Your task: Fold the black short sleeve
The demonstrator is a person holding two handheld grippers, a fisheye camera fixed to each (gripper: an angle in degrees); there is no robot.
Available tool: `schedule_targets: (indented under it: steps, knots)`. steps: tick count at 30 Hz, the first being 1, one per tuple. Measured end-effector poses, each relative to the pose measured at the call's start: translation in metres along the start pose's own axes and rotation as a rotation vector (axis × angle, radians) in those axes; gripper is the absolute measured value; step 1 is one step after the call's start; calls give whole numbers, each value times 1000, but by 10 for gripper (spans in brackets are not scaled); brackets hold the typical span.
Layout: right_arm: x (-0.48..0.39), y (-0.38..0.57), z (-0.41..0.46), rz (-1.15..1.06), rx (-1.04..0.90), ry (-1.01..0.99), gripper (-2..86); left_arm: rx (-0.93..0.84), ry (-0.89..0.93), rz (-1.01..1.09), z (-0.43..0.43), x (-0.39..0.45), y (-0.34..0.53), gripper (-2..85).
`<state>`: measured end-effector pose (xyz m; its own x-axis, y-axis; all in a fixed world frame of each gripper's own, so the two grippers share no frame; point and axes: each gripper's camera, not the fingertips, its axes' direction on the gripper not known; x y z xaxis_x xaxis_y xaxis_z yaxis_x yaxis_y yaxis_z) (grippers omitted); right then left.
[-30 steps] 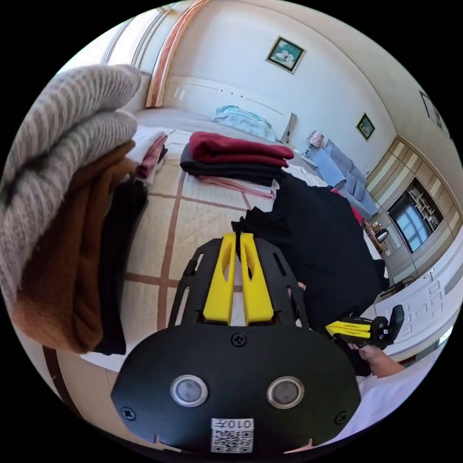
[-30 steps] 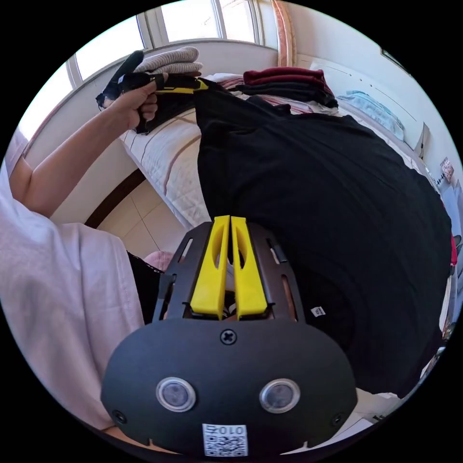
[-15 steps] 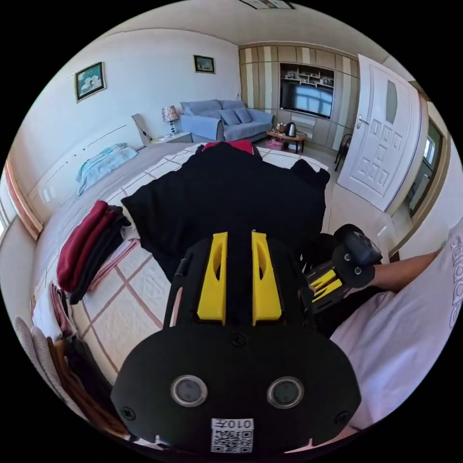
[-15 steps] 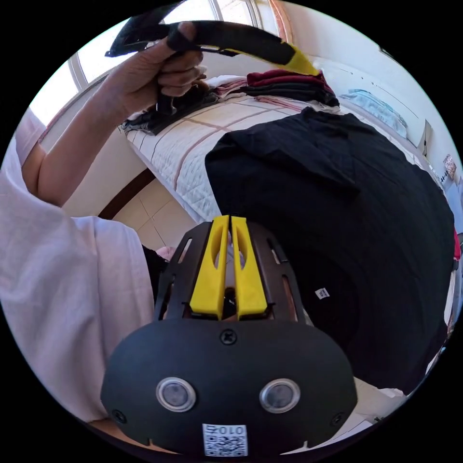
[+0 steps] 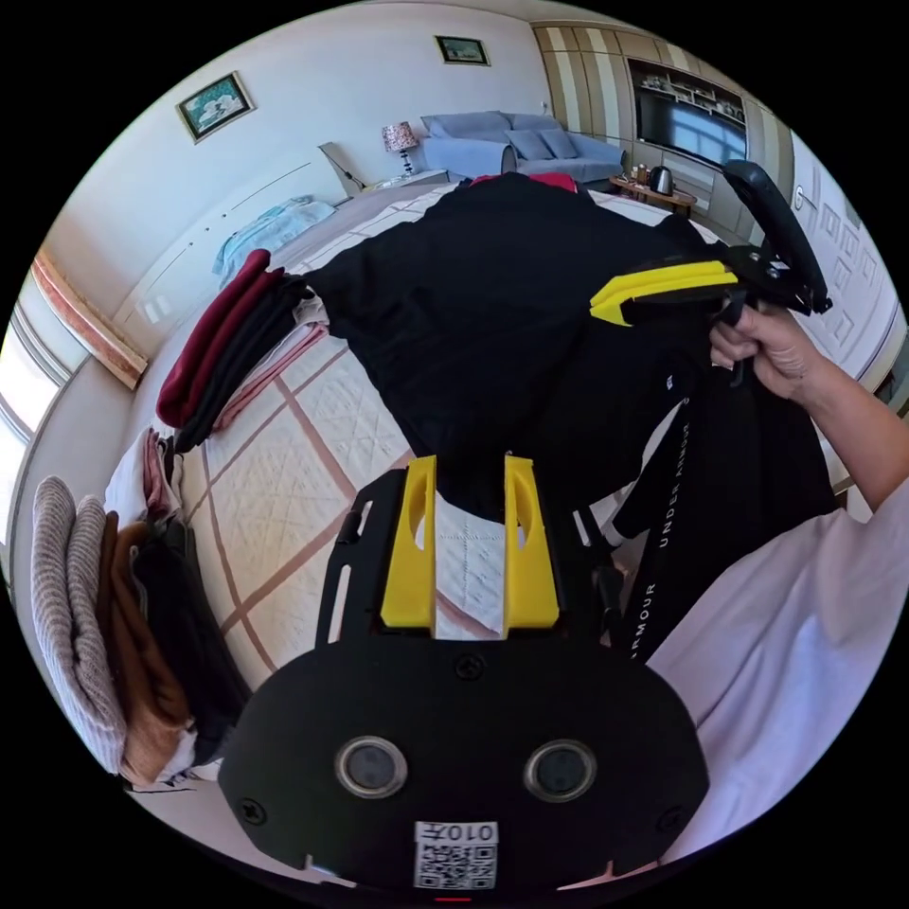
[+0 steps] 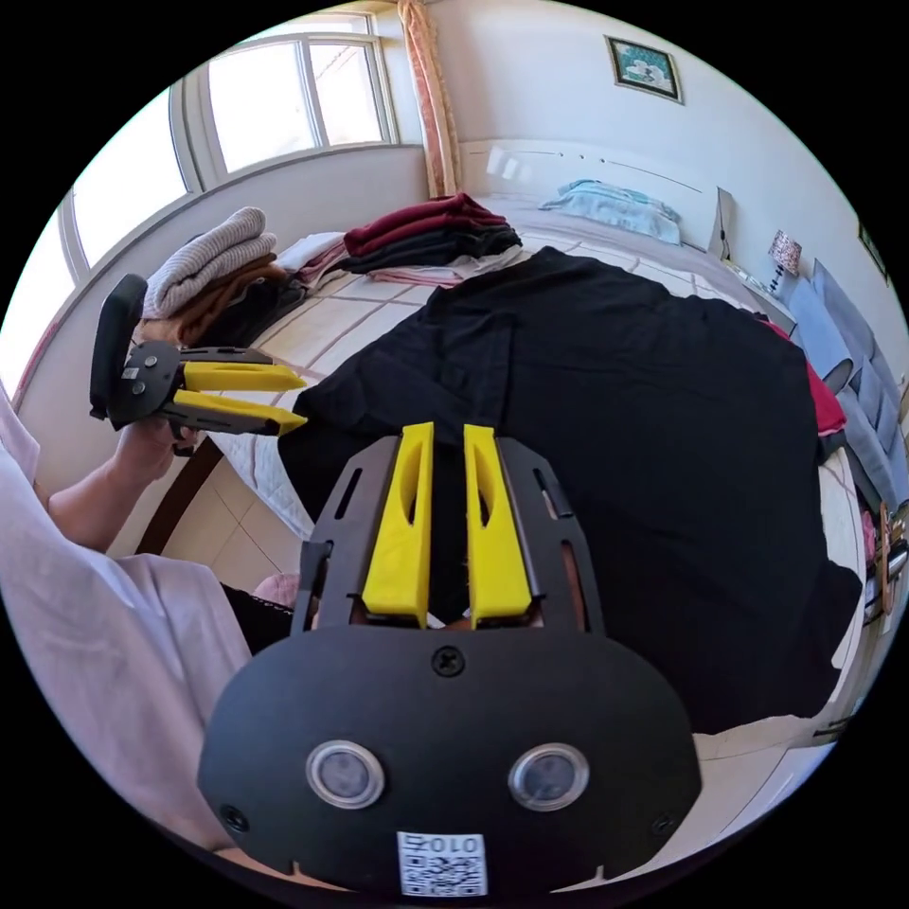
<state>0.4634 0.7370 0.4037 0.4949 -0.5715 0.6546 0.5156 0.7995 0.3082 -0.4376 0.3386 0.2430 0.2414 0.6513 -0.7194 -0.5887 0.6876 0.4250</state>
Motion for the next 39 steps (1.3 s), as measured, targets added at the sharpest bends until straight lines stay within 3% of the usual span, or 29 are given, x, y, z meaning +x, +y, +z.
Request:
schedule_targets:
  steps: [7, 14, 30, 39]
  knots:
    - [13, -9, 19, 21, -71, 28, 95, -50, 16, -62, 22, 4, -5, 104]
    - [51, -22, 28, 60, -127, -153, 53, -38, 6, -73, 21, 9, -2, 100]
    - [76, -91, -26, 32, -39, -205, 38, 13, -112, -16, -11, 27, -14, 86]
    - [81, -106, -23, 53, -38, -192, 38, 14, 36, -19, -11, 16, -10, 79]
